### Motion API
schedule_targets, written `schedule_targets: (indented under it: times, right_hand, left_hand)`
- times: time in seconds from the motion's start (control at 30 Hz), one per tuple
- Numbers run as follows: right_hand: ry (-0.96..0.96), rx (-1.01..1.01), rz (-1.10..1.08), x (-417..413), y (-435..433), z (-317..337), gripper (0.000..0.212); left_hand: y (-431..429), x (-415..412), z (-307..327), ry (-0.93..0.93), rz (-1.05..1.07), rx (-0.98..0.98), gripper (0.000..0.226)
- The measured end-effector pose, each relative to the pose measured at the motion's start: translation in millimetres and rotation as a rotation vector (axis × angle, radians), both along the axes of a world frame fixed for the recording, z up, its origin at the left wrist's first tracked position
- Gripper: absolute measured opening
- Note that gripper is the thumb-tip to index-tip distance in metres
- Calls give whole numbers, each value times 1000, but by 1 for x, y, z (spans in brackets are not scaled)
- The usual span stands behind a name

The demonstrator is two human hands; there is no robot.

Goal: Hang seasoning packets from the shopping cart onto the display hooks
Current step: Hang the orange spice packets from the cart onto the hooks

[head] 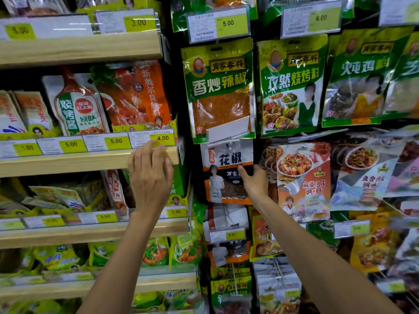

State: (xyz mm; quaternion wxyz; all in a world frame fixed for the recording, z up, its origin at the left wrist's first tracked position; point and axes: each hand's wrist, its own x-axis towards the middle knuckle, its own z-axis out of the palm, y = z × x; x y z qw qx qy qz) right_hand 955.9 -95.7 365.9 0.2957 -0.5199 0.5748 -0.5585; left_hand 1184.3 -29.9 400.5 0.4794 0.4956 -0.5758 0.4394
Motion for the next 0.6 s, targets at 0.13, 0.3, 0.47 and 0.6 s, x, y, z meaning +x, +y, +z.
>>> schedule_targets:
  times: [0.13, 0.3, 0.47, 0.6]
  right_hand:
    - [67, -101, -27, -8, 39, -5, 43]
    - [71, -161, 3, -61, 99, -35, 28]
    - [180, -44, -164, -165, 156, -98, 23]
    - [134, 165, -308, -254, 218, -159, 25]
  left_hand:
    - [11, -19, -4, -31, -63, -80, 25]
    - [23, -87, -39, -25, -299, 41, 23]
    - [40, -190, -97, 235, -603, 558, 21]
    - [62, -292, -155, 419, -762, 1019, 22]
